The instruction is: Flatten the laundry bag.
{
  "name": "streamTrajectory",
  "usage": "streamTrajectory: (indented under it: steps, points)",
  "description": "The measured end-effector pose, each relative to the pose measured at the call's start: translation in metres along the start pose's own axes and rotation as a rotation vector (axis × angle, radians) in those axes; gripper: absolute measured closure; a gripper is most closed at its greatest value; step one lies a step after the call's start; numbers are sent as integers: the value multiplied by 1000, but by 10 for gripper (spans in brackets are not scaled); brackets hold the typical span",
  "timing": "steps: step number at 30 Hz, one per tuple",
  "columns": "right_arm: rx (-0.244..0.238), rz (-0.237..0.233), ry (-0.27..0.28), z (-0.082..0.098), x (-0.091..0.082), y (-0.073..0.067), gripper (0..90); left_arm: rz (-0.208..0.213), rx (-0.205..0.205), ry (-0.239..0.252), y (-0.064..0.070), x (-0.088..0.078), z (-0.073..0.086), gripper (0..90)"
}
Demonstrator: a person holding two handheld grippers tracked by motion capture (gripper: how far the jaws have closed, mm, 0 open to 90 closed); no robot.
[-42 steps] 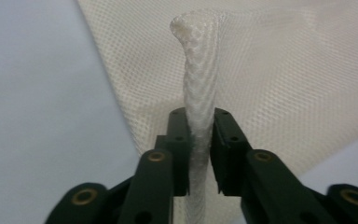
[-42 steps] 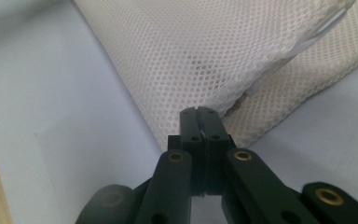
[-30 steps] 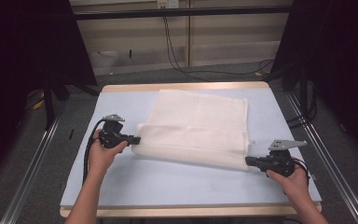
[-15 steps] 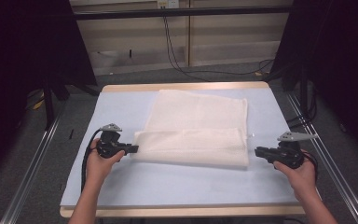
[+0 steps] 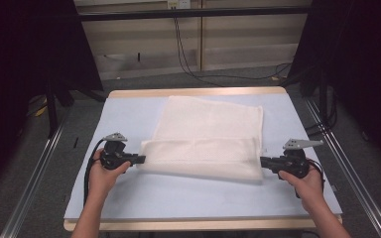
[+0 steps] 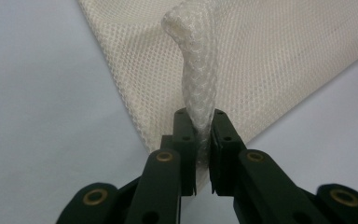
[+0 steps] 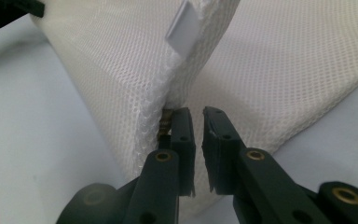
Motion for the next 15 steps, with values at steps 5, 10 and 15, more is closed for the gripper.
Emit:
streamTrajectory:
  steps: [5, 10, 15]
  points:
    - [-27, -64, -9, 12, -9, -10, 812, 2, -2, 8, 2, -4, 3, 821]
    - [-50, -100, -35, 21, -11, -16, 806, 5, -28, 9, -1, -9, 4, 780]
    - [-72, -102, -70, 26, -10, -19, 797, -59, -10, 4, -13, -16, 4, 642]
Point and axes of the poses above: each handheld gripper's, and its own axes: x roughly forward along the jaws, z roughly out of its underside, y roughly to its right, the point moved 6 cm from there along x, roughly forward along the jaws, and after that the axes turned 15 degrees about y, right-handed, at the moved point
